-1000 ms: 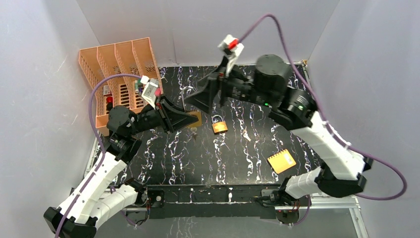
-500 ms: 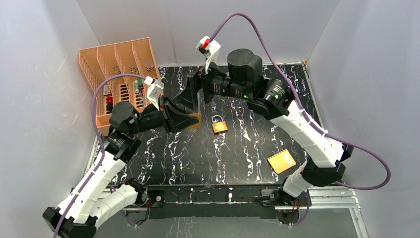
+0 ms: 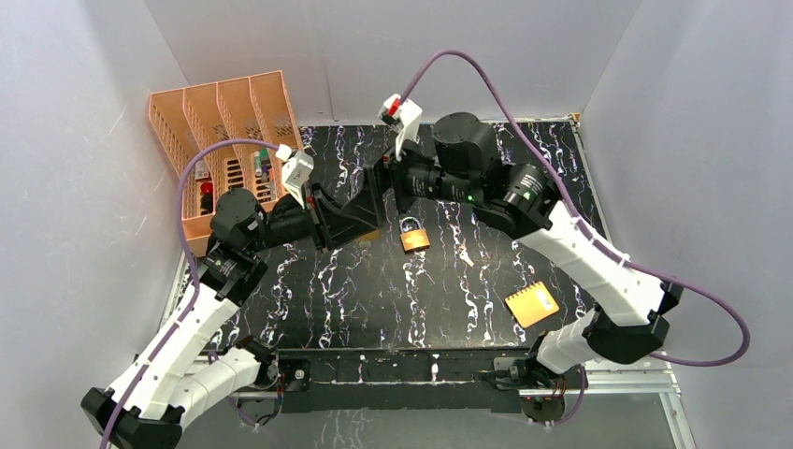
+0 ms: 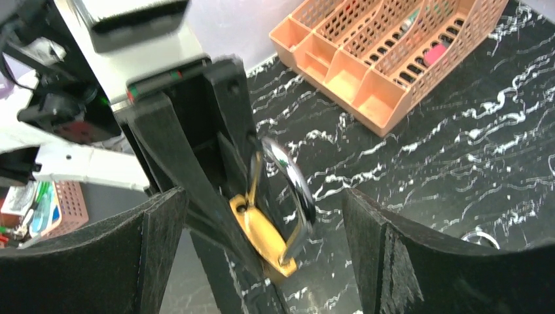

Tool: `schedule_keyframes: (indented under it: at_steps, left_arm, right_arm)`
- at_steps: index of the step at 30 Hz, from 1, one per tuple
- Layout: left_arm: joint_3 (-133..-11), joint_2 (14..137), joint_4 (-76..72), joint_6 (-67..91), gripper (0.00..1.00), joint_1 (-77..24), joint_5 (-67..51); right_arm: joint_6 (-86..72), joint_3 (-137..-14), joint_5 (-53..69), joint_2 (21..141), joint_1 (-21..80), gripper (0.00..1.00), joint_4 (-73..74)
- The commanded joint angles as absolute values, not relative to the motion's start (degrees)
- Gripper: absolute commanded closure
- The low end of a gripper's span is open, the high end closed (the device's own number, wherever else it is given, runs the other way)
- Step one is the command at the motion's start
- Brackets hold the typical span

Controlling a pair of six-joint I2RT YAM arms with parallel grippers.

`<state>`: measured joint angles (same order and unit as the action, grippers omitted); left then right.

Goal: Unlock with the key

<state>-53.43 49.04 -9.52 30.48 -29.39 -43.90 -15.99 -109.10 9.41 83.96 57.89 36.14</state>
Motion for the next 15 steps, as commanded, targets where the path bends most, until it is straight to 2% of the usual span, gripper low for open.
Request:
schedule_keyframes:
  at_steps: [1, 11, 15]
  left_arm:
    - [-56.8, 46.1, -15.8, 31.7, 1.00, -29.6, -44.4]
    - [-54.7, 41.8, -12.4, 30.8, 1.00, -29.6, -43.3]
    - [-53.5, 39.2, -10.4, 29.8, 1.00, -29.6, -40.9]
  right_arm:
    - [-15.0, -104.4, 9.2, 77.8, 58.2, 0.05, 33.4]
    - [-15.0, -93.6, 9.2, 66.5, 58.2, 0.05, 33.4]
    - [-15.0, -97.4, 9.2, 65.7, 58.2, 0.05, 33.4]
